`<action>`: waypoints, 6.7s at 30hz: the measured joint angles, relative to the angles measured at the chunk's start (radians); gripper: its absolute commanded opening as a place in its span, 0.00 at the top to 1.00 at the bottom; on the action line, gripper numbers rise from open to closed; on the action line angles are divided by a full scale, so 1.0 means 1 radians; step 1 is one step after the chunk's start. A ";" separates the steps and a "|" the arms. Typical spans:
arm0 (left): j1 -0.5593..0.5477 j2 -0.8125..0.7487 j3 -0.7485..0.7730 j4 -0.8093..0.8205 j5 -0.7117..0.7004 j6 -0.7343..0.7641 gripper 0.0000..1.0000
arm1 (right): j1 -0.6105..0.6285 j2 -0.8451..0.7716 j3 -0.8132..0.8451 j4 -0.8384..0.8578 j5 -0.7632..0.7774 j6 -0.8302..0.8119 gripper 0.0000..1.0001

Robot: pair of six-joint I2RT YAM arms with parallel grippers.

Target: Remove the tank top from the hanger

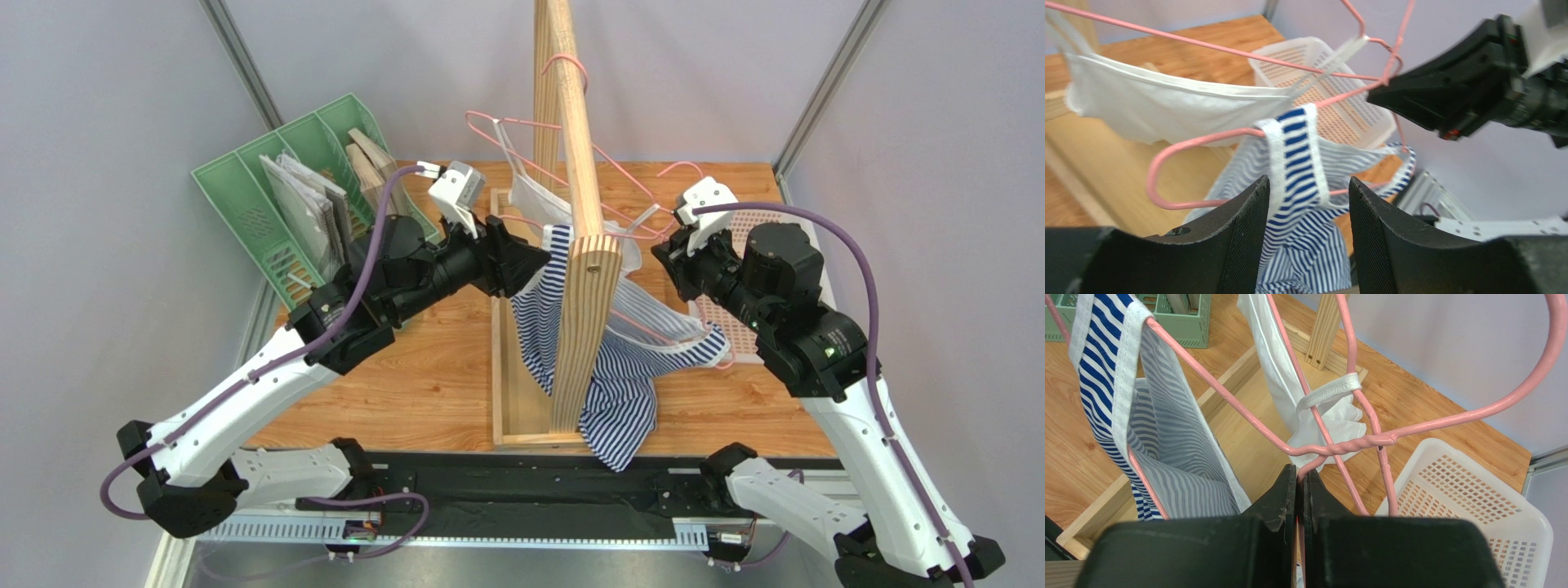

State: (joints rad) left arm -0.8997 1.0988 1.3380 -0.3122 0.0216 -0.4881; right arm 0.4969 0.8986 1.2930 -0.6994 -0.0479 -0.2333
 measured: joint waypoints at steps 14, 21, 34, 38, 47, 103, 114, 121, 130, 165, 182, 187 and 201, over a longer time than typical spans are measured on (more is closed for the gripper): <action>-0.075 0.123 0.044 -0.021 -0.268 0.070 0.40 | 0.000 -0.004 0.005 -0.023 -0.005 0.035 1.00; -0.102 0.146 0.071 -0.029 -0.311 0.076 0.41 | 0.006 -0.003 0.005 -0.024 -0.006 0.047 1.00; -0.115 0.165 0.083 -0.037 -0.346 0.084 0.73 | 0.011 -0.013 0.005 -0.046 -0.005 0.049 1.00; -0.115 0.172 0.087 -0.040 -0.345 0.086 0.96 | 0.011 -0.020 0.005 -0.047 -0.005 0.049 1.00; -0.116 0.187 0.126 -0.077 -0.345 0.091 1.00 | 0.013 -0.032 0.005 -0.057 0.009 0.045 1.00; -0.119 -0.379 0.273 -0.513 -0.274 0.286 0.12 | 0.017 -0.036 -0.016 0.002 -0.179 -0.272 1.00; 0.021 0.060 0.359 -0.515 0.238 0.421 0.14 | 0.017 -0.037 0.032 -0.097 -0.287 -0.298 1.00; 0.035 0.210 0.388 -0.537 0.410 0.450 0.22 | 0.017 -0.041 0.035 -0.127 -0.321 -0.299 1.00; 0.036 0.209 0.356 -0.505 0.488 0.449 0.32 | 0.017 -0.041 0.035 -0.127 -0.344 -0.299 1.00; 0.088 0.086 0.026 -0.179 0.462 0.309 1.00 | 0.036 -0.042 0.090 -0.142 -0.107 0.208 0.00; 0.096 0.067 0.009 -0.155 0.472 0.303 1.00 | 0.037 -0.573 -0.550 -0.141 0.368 0.749 0.08; 0.097 0.062 0.009 -0.155 0.494 0.300 1.00 | 0.037 -0.636 -0.699 -0.038 0.296 0.806 0.18; 0.097 0.062 0.009 -0.166 0.517 0.288 1.00 | 0.037 -0.551 -0.772 0.164 0.251 0.858 0.80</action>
State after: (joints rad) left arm -0.8024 1.1606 1.3472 -0.4786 0.5381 -0.1997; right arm 0.5339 0.3473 0.5209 -0.5354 0.2035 0.6243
